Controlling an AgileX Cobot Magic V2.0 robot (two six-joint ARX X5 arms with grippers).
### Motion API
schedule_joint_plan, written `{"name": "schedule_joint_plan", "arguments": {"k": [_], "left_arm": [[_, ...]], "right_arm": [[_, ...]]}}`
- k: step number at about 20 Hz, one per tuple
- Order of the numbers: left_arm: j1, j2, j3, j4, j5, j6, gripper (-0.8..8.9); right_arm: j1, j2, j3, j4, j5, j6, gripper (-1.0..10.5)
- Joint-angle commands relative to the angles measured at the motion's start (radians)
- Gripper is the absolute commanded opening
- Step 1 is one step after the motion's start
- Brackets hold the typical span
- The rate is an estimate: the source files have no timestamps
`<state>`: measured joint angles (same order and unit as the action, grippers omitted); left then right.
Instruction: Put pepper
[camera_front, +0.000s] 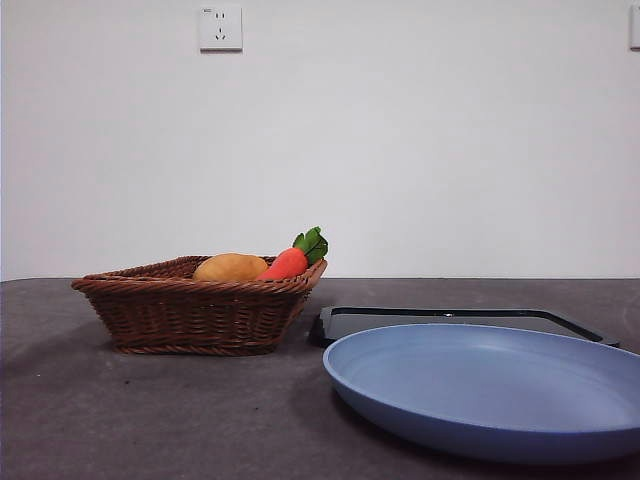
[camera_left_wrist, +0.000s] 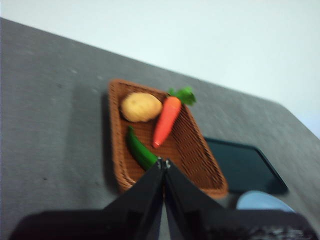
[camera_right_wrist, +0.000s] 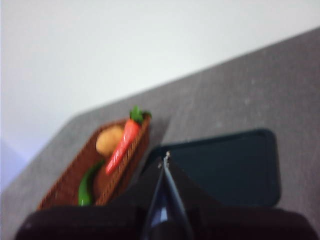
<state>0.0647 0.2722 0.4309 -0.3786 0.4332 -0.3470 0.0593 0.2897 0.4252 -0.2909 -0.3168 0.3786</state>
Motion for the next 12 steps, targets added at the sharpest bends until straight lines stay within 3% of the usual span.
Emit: {"name": "schedule_joint_plan", "arguments": {"k": [1,7,12], "left_arm": [[0.002,0.079,0.085,-0.057,0.043,0.092,0.06],[0.002,0.259,0.252,-0.234,0.169,0.229,0.06],[-0.008,0.361,0.365,-0.42,0.203,0.368,0.06]], "right_arm": [[0.003,0.079,0.124,-0.131,-0.035,-0.124,0.1],[0.018,0.254,0.365,-0.468,-0.053,-0.32,0.1],[0.03,0.357,0.516,-0.715,-0.051,-0.46,0.1]]}}
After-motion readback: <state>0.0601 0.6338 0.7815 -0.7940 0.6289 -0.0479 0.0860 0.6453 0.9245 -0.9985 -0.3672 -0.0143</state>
